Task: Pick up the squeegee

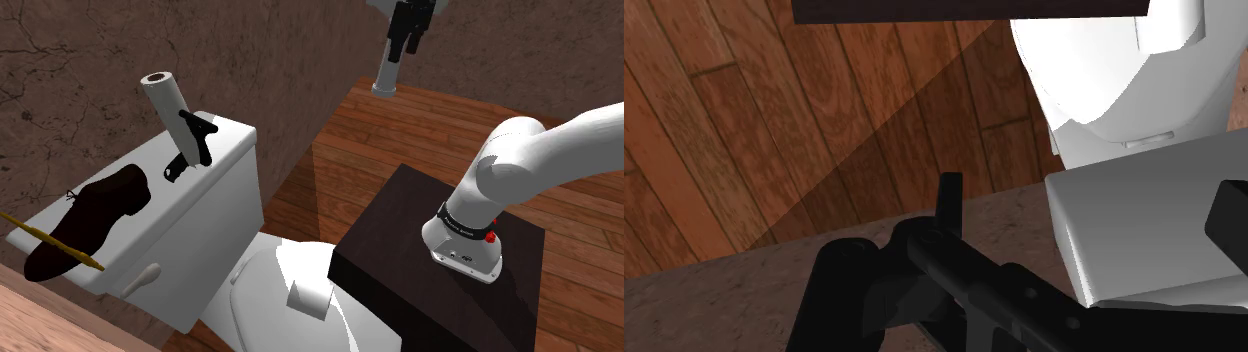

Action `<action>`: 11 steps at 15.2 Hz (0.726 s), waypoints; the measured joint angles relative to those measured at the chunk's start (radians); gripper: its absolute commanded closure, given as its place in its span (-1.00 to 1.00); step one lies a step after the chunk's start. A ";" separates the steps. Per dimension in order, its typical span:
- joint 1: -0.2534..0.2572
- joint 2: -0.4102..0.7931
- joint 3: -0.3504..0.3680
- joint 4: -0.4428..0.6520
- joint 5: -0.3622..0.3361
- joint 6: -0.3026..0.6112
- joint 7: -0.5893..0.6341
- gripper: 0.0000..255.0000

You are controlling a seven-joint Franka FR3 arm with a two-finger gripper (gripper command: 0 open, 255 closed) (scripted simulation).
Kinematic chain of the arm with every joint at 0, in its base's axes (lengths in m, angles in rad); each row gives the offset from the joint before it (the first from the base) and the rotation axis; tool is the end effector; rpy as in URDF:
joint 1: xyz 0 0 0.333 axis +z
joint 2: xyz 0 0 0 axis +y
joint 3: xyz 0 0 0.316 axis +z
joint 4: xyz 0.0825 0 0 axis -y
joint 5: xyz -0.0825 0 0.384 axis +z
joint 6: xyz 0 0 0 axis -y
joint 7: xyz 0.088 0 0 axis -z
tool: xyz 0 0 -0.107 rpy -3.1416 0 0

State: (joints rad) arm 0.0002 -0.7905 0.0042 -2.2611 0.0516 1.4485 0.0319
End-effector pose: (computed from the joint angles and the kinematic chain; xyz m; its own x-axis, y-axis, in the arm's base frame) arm 0.2929 0.0078 0.6256 0.9995 -0.0225 -0.0235 -0.0236 -0.9986 -0.0476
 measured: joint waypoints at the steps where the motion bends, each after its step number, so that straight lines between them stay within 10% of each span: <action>1: 0.000 0.000 0.000 0.000 0.000 0.000 0.000 -1.00; 11: 0.044 0.217 0.157 0.080 0.060 0.169 0.131 -1.00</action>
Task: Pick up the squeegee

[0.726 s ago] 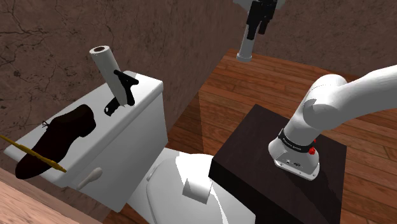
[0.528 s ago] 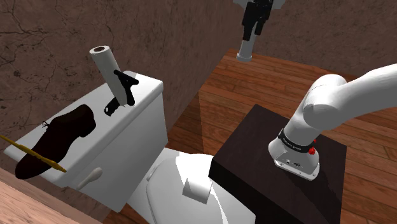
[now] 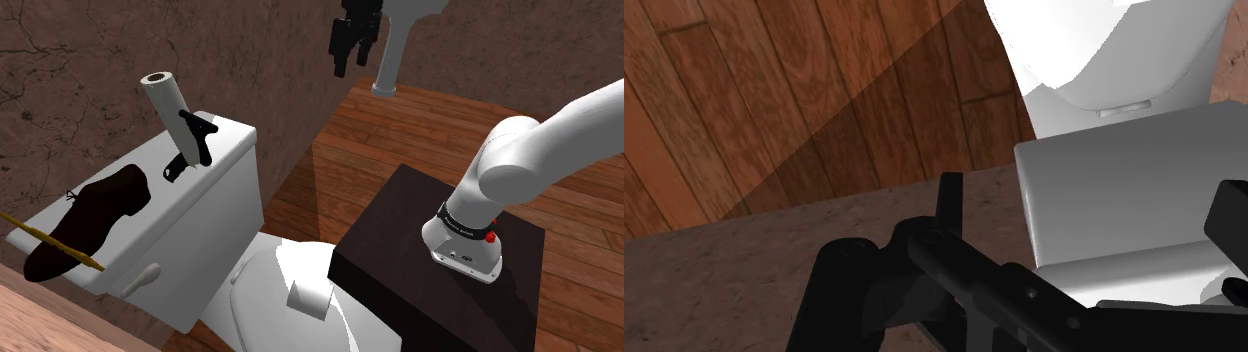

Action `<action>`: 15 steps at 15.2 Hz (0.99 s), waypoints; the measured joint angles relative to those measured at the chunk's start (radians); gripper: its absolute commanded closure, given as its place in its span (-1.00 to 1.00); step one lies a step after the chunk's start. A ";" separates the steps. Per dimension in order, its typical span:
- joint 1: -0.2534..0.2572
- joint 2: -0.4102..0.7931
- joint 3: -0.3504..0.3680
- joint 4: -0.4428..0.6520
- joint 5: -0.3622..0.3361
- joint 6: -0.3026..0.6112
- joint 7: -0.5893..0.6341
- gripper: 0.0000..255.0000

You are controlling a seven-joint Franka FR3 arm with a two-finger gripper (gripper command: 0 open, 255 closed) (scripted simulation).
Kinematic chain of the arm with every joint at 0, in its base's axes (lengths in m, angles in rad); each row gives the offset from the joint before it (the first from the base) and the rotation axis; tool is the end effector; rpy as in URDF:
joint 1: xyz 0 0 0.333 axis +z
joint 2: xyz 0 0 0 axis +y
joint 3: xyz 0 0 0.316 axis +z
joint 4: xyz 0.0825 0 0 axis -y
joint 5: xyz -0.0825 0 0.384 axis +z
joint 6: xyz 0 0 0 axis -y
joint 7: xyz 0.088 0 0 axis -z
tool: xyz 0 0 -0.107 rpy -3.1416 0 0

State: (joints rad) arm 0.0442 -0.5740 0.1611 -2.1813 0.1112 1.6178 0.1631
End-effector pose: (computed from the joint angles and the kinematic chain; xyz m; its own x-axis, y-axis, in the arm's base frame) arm 0.3629 0.1015 0.6019 0.9999 0.0120 0.0008 0.0120 -0.9996 -0.0243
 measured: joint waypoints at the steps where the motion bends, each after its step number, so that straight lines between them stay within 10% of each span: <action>1: 0.002 0.029 0.014 0.018 0.000 0.014 0.012 -1.00; 15: 0.052 0.483 0.231 0.351 -0.107 0.161 0.252 -1.00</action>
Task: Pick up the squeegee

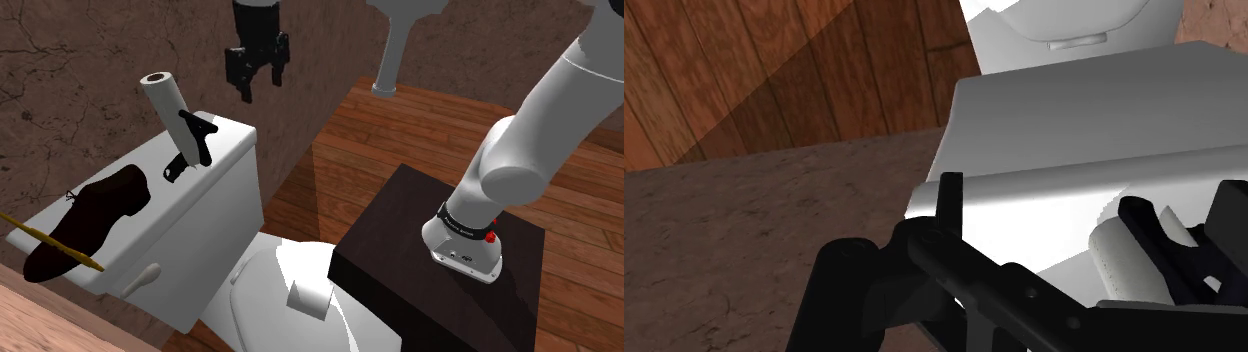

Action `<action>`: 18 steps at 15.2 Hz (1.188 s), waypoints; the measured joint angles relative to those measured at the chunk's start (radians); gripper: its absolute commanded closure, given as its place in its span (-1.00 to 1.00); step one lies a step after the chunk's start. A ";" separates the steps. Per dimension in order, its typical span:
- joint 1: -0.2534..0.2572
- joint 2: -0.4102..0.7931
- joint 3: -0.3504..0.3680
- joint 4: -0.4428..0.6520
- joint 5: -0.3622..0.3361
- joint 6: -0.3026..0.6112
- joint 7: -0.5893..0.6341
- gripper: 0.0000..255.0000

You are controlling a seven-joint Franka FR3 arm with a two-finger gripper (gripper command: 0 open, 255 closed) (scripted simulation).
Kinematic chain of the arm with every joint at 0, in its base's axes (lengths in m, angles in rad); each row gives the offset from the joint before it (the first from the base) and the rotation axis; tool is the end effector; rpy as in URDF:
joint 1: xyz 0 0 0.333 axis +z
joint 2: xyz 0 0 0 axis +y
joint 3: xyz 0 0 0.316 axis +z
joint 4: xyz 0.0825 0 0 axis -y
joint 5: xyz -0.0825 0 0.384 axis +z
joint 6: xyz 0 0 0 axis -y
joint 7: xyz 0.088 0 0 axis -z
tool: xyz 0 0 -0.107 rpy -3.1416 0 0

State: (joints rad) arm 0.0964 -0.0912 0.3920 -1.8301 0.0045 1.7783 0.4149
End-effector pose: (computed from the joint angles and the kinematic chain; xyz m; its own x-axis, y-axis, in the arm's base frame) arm 0.4729 0.2599 0.5650 0.9965 0.0719 0.0420 0.0714 -0.9973 0.0147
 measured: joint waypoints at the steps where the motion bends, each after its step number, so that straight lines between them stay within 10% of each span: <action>1: 0.006 0.045 0.012 0.039 -0.021 0.004 0.020 -1.00; 10: 0.141 0.432 0.068 0.452 -0.226 -0.059 0.176 -1.00; 18: 0.149 0.463 0.065 0.395 -0.246 0.024 0.196 -1.00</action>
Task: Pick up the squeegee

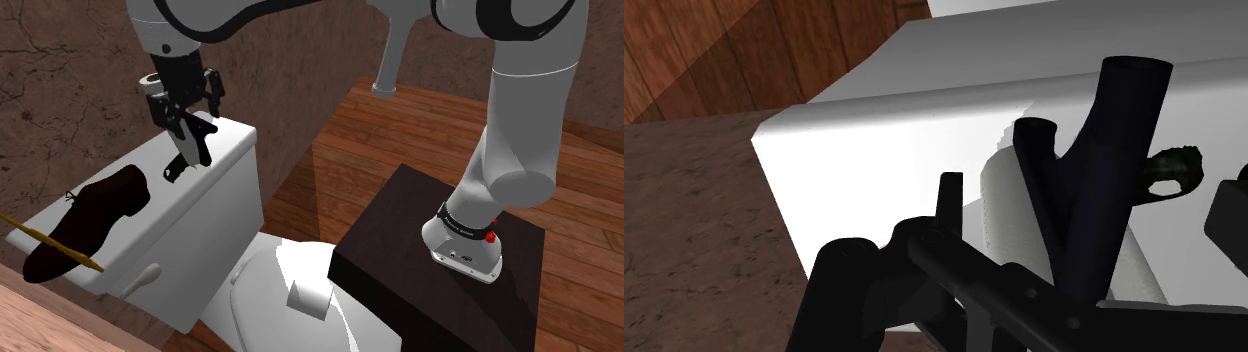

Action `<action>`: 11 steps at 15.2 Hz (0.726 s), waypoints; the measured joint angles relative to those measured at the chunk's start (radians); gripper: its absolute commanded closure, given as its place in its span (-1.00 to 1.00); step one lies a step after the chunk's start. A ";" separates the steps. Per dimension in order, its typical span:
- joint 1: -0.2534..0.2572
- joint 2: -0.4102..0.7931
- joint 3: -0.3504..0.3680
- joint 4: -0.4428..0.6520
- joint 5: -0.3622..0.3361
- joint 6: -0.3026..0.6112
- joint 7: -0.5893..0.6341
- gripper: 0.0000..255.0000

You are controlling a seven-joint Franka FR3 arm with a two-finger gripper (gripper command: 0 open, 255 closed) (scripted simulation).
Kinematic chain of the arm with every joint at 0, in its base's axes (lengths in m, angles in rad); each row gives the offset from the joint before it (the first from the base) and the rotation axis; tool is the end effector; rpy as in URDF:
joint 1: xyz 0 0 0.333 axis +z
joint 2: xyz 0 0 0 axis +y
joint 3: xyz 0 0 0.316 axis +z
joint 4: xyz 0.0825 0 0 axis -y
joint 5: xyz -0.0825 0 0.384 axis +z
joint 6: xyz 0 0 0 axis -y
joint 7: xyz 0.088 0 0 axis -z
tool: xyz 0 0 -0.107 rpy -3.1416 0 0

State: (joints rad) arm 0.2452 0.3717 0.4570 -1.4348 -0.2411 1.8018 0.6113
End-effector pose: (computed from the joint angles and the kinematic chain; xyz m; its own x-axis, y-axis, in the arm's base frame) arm 0.5503 0.3793 0.5011 0.9911 0.1134 0.0698 0.1106 -0.9929 0.0431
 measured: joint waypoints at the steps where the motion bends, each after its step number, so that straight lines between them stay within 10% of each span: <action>1: -0.001 0.000 0.000 -0.006 0.000 0.006 0.000 1.00; 11: -0.002 -0.001 0.000 -0.012 0.000 0.012 0.001 1.00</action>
State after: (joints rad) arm 0.2434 0.3708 0.4566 -1.4470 -0.2414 1.8142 0.6120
